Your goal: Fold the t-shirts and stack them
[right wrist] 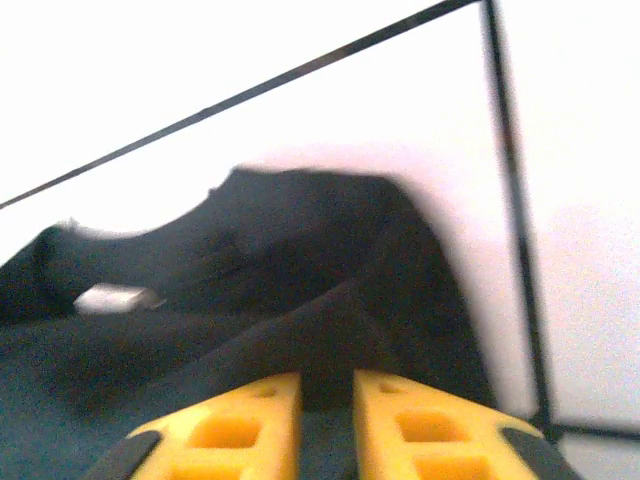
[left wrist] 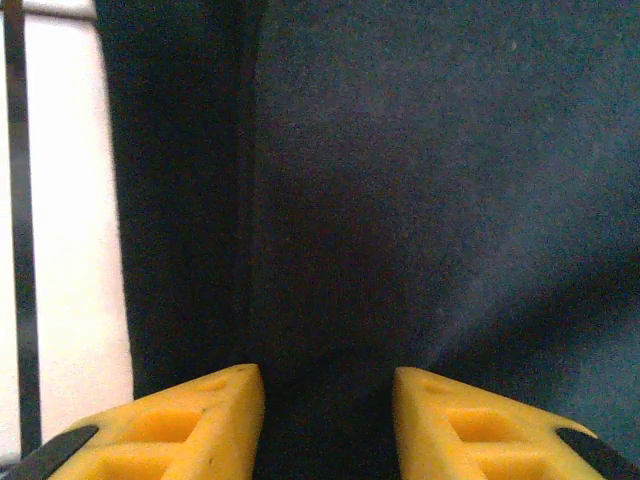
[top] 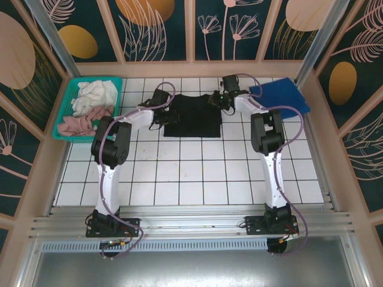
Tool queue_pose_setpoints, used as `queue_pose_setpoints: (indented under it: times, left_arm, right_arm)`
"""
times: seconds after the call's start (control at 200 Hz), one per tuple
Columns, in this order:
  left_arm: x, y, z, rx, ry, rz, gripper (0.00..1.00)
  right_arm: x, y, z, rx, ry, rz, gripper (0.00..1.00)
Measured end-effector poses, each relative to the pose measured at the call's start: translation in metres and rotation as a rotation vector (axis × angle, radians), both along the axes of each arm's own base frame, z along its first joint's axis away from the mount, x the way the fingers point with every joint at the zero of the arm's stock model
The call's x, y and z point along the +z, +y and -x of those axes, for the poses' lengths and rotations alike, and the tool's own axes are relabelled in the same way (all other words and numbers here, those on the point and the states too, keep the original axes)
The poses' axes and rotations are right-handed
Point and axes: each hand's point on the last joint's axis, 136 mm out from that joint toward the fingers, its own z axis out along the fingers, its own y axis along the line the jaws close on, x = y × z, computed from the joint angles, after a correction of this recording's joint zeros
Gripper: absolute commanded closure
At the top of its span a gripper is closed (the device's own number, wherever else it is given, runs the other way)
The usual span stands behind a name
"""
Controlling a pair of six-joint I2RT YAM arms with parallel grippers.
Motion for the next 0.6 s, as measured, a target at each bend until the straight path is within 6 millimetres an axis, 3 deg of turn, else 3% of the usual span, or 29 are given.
queue_pose_setpoints:
  times: [0.07,0.205,0.285,0.355,0.48,0.601]
  left_arm:
    - [0.000,-0.008,0.018,-0.013,-0.004,0.013,0.62]
    - [0.000,-0.032,0.065,-0.055,0.013,0.046,0.61]
    - [0.002,-0.038,0.091,-0.068,0.038,0.066,0.57]
    - [0.008,-0.035,0.108,-0.062,0.066,0.070,0.53]
    - [0.033,-0.028,0.101,-0.038,0.039,0.051,0.48]
    - [0.074,-0.036,0.059,-0.022,-0.061,0.039,0.51]
  right_arm:
    - [0.002,-0.004,-0.009,-0.019,0.005,-0.024,0.59]
    - [0.022,-0.011,-0.018,-0.048,-0.027,-0.012,0.58]
    - [0.028,-0.015,-0.014,-0.058,-0.028,0.013,0.58]
    - [0.037,-0.020,0.001,-0.067,-0.030,0.054,0.57]
    - [0.066,-0.018,0.051,-0.068,-0.059,0.112,0.56]
    - [0.090,0.011,0.114,-0.011,-0.129,0.095,0.55]
